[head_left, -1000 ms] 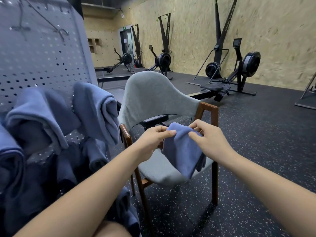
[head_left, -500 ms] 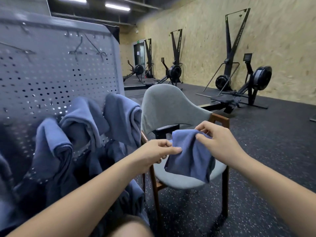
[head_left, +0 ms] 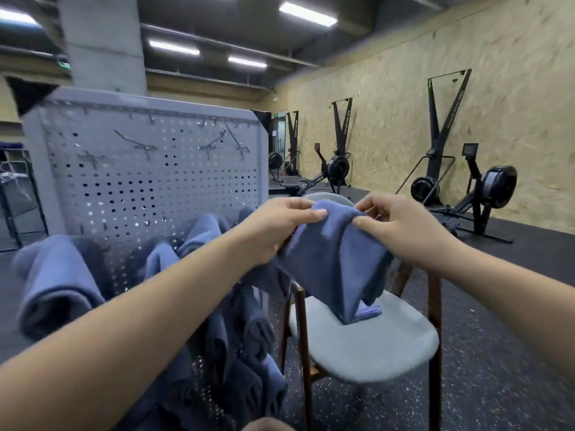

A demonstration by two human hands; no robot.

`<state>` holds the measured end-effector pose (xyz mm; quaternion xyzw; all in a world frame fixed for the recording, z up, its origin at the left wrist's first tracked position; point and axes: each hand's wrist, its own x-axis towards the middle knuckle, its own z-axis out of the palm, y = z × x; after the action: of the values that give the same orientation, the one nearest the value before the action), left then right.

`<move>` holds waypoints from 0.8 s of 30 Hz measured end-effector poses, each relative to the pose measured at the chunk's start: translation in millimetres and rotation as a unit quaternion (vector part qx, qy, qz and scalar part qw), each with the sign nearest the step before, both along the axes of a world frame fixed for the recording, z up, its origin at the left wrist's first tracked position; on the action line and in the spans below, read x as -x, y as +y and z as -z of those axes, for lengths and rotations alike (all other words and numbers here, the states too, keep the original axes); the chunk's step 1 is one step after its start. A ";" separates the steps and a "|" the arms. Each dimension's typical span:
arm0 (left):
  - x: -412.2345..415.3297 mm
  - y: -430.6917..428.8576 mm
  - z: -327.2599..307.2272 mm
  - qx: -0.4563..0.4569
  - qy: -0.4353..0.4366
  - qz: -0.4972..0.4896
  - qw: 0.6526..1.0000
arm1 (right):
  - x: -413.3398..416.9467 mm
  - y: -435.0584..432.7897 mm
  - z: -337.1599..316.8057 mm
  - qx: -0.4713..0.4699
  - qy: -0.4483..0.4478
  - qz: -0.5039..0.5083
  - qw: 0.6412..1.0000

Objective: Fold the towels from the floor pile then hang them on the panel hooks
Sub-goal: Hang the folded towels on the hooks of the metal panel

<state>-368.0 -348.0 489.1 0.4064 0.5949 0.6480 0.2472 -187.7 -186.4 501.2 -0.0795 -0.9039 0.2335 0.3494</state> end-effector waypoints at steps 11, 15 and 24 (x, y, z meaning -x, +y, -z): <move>70.1 -51.1 -149.7 0.046 0.365 -0.250 0.895 | 105.8 -44.3 -122.9 -0.030 0.060 0.000 0.998; 85.4 -64.3 -174.0 0.065 0.408 -0.290 0.863 | 126.8 -61.9 -150.9 -0.042 0.057 0.007 0.997; 102.2 -99.9 -190.0 0.102 0.292 -0.223 0.925 | 145.4 -86.0 -170.6 -0.020 0.056 -0.009 0.998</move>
<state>-470.2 -447.9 679.2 0.4071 0.7788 0.4747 -0.0480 -333.2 -272.4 671.8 -0.0507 -0.8881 0.2227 0.3989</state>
